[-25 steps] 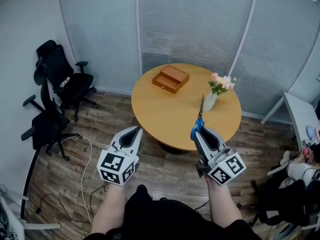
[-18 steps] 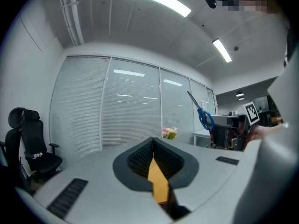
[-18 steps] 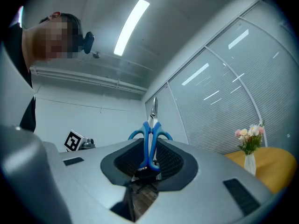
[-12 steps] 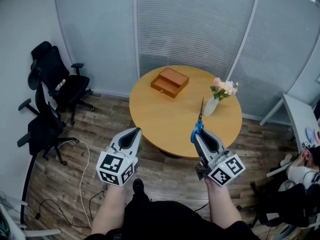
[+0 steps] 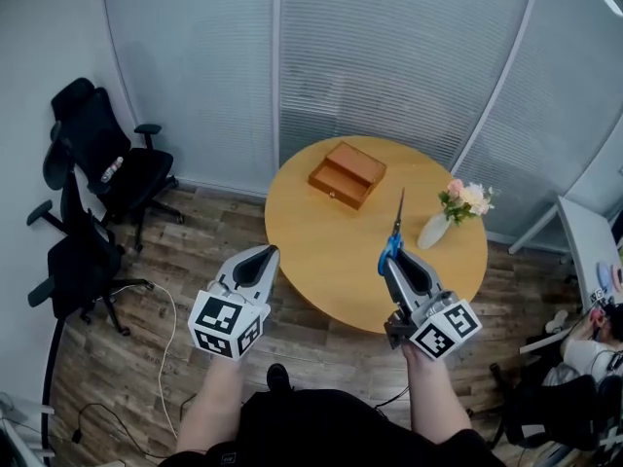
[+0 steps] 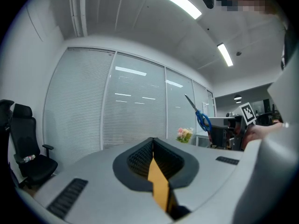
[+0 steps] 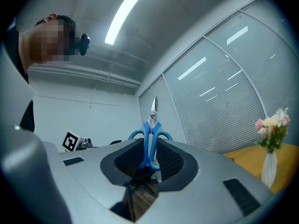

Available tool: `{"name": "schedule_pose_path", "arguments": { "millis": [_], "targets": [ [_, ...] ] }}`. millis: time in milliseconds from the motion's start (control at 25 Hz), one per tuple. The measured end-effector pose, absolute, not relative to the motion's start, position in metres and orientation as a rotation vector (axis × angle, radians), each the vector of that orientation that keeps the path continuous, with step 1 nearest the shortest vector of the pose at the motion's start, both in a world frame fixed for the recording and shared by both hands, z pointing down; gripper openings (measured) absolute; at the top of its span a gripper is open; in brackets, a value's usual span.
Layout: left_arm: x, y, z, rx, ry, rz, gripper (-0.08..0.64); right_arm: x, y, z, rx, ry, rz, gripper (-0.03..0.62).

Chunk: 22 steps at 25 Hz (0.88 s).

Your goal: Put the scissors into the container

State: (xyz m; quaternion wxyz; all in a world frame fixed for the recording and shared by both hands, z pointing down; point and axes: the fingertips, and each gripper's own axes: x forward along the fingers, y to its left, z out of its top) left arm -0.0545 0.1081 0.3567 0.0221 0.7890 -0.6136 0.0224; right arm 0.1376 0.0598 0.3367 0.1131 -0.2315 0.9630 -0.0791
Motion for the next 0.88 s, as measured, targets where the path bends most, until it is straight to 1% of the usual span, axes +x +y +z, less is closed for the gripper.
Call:
{"name": "schedule_pose_path", "arguments": {
  "millis": [200,360,680,880],
  "targets": [
    [-0.109,0.087,0.358,2.448,-1.890,0.067,0.012,0.084,0.039,0.331,-0.709,2.839,-0.207,0.097],
    [-0.134,0.073,0.362,2.457,-1.859,0.064,0.012,0.055,0.031,0.329,-0.725,2.858,-0.170,0.097],
    [-0.158,0.034,0.376,2.444,-1.822,0.055,0.012,0.034,-0.011,0.352,-0.769,2.881,-0.241,0.097],
    [-0.160,-0.007,0.390,2.442,-1.794,0.113,0.012,0.033,-0.052,0.368,-0.785,2.860,-0.261,0.097]
  ]
}}
